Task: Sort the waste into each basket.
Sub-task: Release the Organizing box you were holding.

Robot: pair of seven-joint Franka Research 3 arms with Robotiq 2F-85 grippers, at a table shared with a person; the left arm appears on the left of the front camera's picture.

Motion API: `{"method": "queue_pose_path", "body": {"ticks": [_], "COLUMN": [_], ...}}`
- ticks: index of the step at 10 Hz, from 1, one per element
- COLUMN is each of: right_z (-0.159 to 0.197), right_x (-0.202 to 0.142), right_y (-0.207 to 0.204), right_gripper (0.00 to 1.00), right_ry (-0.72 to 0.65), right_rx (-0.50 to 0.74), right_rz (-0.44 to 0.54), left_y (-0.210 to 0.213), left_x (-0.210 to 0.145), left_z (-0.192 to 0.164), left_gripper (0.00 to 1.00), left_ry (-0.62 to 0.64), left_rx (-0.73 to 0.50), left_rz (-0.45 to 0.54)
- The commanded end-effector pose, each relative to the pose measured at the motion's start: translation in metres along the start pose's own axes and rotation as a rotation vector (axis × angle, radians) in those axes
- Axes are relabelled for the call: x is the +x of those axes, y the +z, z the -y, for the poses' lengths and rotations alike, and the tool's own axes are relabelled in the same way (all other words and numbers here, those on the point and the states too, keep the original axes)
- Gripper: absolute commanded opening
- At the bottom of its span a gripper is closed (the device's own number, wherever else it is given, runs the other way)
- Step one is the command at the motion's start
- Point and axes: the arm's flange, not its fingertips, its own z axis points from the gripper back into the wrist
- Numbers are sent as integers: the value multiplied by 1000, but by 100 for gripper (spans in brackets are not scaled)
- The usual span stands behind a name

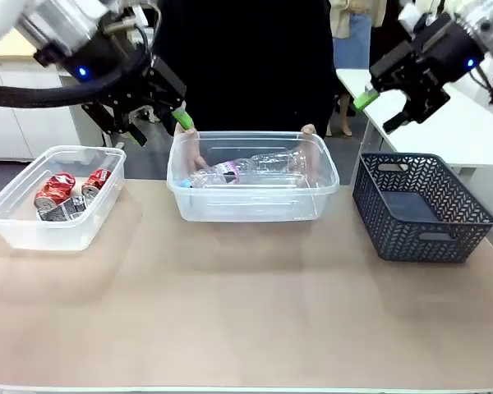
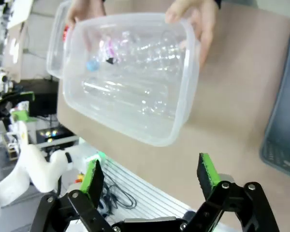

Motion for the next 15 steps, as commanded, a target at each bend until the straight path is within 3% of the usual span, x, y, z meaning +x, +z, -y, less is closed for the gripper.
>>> {"method": "queue_pose_path", "body": {"ticks": [1,8,9,10,12,15], "right_z": [-10,-10,-6,3,46,115], "right_x": [17,17,13,-22,-96,-156], "right_y": [-5,-5,-7,37,96,140], "right_gripper": [100,100,100,100,100,100], "right_ry": [-19,-19,-1,26,-22,-395], "right_rx": [-29,-29,-7,199,507,871], "right_rz": [-5,-5,-10,11,111,360], "left_y": [6,6,26,54,103,135], "left_x": [9,7,2,-8,-35,-61], "left_z": [21,21,32,26,-28,-124], "left_gripper": [100,100,100,100,100,100], "left_ry": [4,-11,-151,-192,-42,198], "left_rx": [54,35,-102,-240,-483,-782], "left_rz": [68,61,-18,-61,31,241]}}
